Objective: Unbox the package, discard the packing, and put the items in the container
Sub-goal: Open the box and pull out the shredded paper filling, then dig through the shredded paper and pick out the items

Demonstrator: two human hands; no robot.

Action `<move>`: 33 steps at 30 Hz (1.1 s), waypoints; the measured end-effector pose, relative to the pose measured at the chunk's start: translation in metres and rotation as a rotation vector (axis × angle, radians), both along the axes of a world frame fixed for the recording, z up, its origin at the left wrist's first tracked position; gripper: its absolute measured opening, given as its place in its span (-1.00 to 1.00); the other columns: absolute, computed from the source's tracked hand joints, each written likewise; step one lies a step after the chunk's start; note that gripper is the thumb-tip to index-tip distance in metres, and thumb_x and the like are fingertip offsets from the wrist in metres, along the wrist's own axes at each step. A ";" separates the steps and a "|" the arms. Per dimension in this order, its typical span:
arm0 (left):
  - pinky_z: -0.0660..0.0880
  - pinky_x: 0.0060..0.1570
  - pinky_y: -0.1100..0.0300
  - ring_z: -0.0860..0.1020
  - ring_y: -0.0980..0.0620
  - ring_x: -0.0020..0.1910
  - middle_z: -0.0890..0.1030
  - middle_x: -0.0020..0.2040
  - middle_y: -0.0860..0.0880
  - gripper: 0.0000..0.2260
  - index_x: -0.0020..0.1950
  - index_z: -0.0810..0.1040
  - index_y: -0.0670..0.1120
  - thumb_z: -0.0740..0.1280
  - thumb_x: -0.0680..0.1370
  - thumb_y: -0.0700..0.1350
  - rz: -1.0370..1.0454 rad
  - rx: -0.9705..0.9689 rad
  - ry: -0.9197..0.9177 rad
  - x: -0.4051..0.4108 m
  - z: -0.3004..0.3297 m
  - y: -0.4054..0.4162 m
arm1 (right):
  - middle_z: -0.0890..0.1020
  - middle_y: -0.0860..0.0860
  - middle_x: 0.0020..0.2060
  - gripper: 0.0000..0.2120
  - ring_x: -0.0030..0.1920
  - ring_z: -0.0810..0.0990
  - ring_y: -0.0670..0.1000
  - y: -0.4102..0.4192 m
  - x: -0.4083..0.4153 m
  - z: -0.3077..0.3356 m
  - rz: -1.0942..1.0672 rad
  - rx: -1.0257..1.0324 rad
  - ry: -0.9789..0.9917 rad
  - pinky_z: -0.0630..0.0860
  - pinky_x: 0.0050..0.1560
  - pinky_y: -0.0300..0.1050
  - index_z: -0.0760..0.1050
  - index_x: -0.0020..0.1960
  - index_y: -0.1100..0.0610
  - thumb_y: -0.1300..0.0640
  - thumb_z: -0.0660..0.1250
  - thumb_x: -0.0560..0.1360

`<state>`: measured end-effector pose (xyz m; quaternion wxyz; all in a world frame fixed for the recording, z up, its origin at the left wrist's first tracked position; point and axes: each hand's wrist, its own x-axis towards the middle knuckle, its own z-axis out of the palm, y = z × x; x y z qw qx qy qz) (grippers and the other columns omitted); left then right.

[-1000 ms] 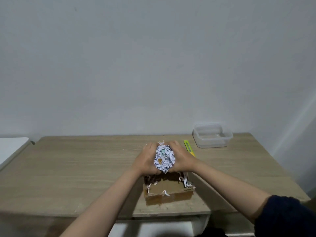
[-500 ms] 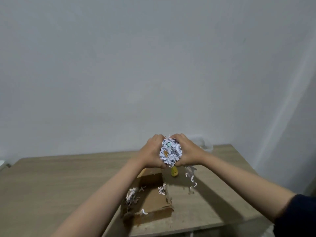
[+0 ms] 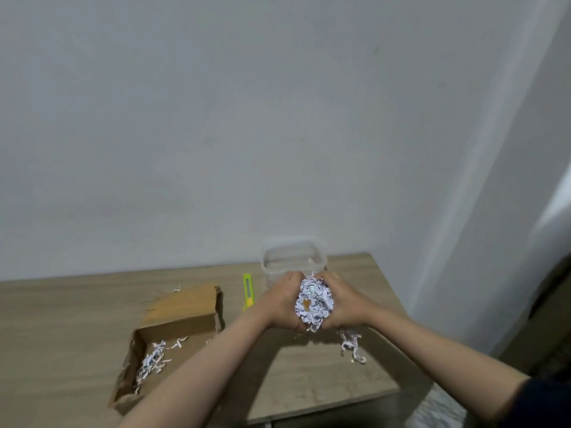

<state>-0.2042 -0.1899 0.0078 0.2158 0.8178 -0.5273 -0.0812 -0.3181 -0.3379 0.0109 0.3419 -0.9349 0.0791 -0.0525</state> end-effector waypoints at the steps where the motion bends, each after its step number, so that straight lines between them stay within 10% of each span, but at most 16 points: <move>1: 0.36 -0.04 0.20 0.42 -0.06 0.08 0.43 0.12 -0.11 -0.32 0.16 0.33 -0.15 0.57 0.16 -0.04 0.007 0.016 0.015 -0.004 -0.009 -0.005 | 0.38 0.00 0.10 -0.13 0.11 0.43 -0.08 -0.005 -0.004 -0.009 0.000 0.029 0.008 0.31 -0.01 -0.53 0.30 0.28 0.03 -0.05 0.50 0.01; 12: 0.29 0.22 0.14 0.37 -0.09 0.25 0.43 0.26 -0.11 -0.18 0.35 0.32 -0.09 0.58 0.16 -0.04 0.091 0.162 0.136 -0.019 -0.069 -0.020 | 0.39 -0.04 0.17 -0.11 0.23 0.41 -0.03 -0.034 -0.010 -0.070 0.090 0.059 0.172 0.37 0.29 -0.12 0.28 0.35 -0.03 -0.03 0.58 0.10; 22: 0.18 0.40 -0.13 0.23 -0.09 0.45 0.27 0.48 -0.09 0.03 0.49 0.16 -0.08 0.37 0.16 0.40 0.189 0.049 0.010 -0.022 -0.068 0.002 | 0.28 -0.03 0.40 0.11 0.39 0.26 0.02 -0.057 -0.024 -0.058 0.083 -0.048 0.131 0.24 0.42 0.08 0.10 0.48 -0.06 -0.25 0.55 0.06; 33: 0.29 0.33 -0.05 0.35 -0.13 0.38 0.36 0.44 -0.08 -0.51 0.39 0.37 0.07 0.14 0.49 0.19 0.096 0.052 -0.157 -0.042 -0.087 0.020 | 0.50 -0.08 -0.08 -0.77 0.05 0.45 0.01 -0.025 -0.048 -0.076 0.050 -0.271 -0.064 0.42 0.03 -0.08 0.58 0.05 -0.06 -0.03 0.39 0.40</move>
